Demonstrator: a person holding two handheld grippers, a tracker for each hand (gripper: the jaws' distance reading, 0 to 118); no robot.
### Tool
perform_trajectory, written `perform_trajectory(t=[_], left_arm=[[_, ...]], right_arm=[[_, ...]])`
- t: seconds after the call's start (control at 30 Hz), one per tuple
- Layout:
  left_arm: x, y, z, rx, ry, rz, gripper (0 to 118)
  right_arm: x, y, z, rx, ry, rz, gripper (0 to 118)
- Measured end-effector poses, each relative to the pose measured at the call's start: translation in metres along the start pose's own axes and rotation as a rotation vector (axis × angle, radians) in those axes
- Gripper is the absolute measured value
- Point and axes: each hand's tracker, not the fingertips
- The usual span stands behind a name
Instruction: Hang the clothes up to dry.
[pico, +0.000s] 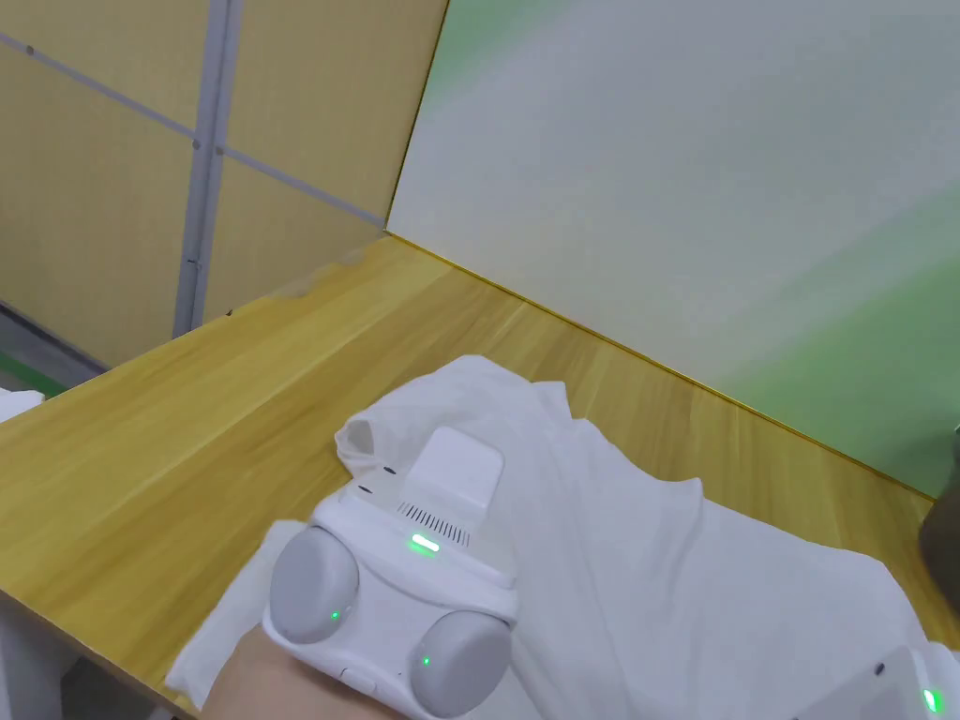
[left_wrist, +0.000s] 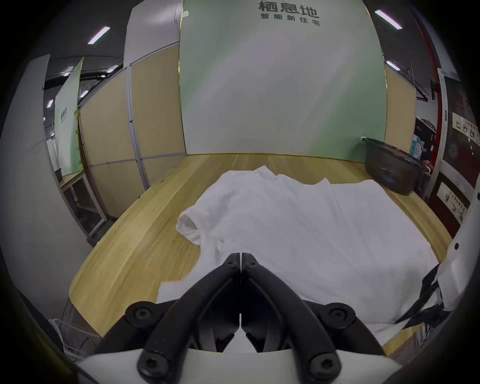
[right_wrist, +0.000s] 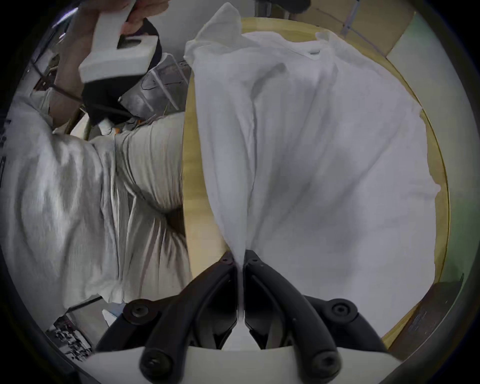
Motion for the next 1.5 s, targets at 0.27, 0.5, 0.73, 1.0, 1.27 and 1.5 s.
perform_trajectory(t=[0.27, 0.5, 0.73, 1.0, 1.27, 1.5], left_arm=[[-0.001, 0.007, -0.004, 0.009, -0.011, 0.005, 0], [-0.006, 0.012, -0.010, 0.015, -0.005, 0.011, 0], [-0.009, 0.015, -0.031, -0.014, 0.000, 0.023, 0], [-0.014, 0.017, -0.062, -0.075, 0.034, 0.032, 0], [-0.017, 0.022, -0.084, -0.114, 0.090, 0.044, 0], [-0.011, 0.024, -0.088, -0.124, 0.081, 0.027, 0]], right_arm=[[0.035, -0.060, 0.019, -0.076, -0.084, -0.211, 2], [0.117, -0.068, 0.031, -0.207, -0.322, -0.471, 2], [0.202, -0.023, 0.019, -0.246, -0.537, -0.633, 3], [0.313, 0.046, -0.001, -0.275, -0.675, -0.599, 3], [0.371, 0.102, -0.003, -0.128, -0.699, -0.621, 3], [0.351, 0.075, 0.015, -0.028, -0.797, -0.750, 68]])
